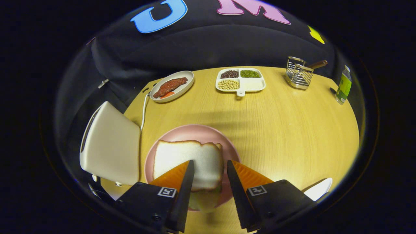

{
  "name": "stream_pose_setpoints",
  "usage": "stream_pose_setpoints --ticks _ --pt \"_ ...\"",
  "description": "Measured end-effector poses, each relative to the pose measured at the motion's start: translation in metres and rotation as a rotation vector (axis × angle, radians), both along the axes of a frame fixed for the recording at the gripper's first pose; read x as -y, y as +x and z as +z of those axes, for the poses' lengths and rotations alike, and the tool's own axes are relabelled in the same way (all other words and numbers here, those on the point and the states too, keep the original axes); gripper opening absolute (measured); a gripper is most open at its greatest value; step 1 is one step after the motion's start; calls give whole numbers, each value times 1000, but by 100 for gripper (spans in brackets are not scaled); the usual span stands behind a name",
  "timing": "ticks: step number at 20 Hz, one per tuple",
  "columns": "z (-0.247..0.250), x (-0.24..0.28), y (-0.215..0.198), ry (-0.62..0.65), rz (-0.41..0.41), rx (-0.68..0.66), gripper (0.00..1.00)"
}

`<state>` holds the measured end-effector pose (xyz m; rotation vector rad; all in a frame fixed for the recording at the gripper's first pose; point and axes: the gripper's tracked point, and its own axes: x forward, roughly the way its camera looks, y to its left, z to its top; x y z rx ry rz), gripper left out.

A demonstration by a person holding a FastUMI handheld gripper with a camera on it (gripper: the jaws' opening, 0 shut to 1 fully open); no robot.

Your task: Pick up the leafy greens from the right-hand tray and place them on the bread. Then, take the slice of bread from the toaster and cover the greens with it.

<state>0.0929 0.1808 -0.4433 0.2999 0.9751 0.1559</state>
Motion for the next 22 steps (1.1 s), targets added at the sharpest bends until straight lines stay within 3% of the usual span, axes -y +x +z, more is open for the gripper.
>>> stream_pose_setpoints --ticks 7,22 --pt "45 29 -6 -29 68 150 98" --pt "260 60 -16 46 162 600 99"
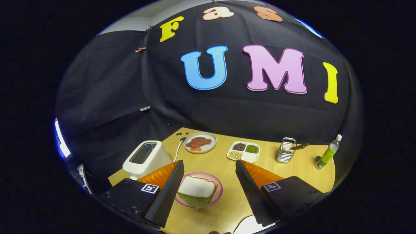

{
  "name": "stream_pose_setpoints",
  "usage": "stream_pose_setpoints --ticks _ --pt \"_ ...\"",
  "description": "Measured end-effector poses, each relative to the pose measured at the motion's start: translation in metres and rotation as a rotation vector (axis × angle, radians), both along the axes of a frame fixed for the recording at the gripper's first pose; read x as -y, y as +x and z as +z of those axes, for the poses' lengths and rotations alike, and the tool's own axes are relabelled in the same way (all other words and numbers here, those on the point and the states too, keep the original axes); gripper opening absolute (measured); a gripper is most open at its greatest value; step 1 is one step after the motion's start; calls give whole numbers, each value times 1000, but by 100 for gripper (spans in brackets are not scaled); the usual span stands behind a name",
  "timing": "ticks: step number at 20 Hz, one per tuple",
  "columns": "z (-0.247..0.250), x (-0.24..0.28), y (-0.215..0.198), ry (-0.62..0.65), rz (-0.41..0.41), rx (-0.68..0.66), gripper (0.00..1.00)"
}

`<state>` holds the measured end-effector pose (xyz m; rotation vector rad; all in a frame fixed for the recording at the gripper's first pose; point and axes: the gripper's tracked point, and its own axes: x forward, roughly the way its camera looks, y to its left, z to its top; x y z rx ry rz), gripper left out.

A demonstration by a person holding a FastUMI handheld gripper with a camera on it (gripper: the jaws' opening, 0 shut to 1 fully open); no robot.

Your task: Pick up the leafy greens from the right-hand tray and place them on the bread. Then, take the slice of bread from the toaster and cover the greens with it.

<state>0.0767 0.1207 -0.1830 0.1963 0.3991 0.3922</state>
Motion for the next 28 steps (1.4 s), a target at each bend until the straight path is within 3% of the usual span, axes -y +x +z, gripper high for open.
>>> stream_pose_setpoints --ticks 8,28 --pt "54 17 -39 -41 32 167 99" --pt "57 22 -50 -72 31 185 99"
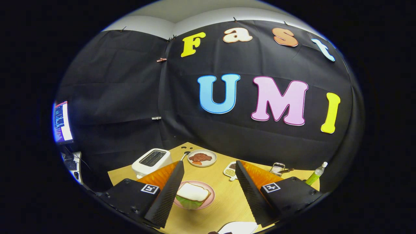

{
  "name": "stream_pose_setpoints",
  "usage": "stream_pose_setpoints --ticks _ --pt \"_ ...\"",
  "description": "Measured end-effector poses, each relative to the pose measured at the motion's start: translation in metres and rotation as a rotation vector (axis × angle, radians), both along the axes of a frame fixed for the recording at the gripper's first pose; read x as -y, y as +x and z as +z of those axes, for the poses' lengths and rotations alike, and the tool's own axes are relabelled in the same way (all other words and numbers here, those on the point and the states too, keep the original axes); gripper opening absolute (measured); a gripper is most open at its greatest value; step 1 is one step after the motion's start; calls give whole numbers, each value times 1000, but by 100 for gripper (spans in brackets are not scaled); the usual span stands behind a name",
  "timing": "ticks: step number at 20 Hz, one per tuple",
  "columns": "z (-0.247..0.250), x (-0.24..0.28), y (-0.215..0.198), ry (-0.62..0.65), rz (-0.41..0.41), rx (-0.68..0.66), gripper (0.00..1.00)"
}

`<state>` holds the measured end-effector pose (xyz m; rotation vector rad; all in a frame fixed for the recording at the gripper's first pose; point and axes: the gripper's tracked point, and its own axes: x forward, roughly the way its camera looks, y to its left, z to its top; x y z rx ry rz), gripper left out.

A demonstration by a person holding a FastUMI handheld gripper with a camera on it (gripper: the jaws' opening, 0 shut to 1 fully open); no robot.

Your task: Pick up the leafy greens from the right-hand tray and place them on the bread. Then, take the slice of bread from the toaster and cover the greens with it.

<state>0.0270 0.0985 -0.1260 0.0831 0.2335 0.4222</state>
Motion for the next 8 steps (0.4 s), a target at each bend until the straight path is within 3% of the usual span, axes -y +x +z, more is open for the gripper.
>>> stream_pose_setpoints --ticks 8 --pt "2 0 3 9 -16 -7 99"
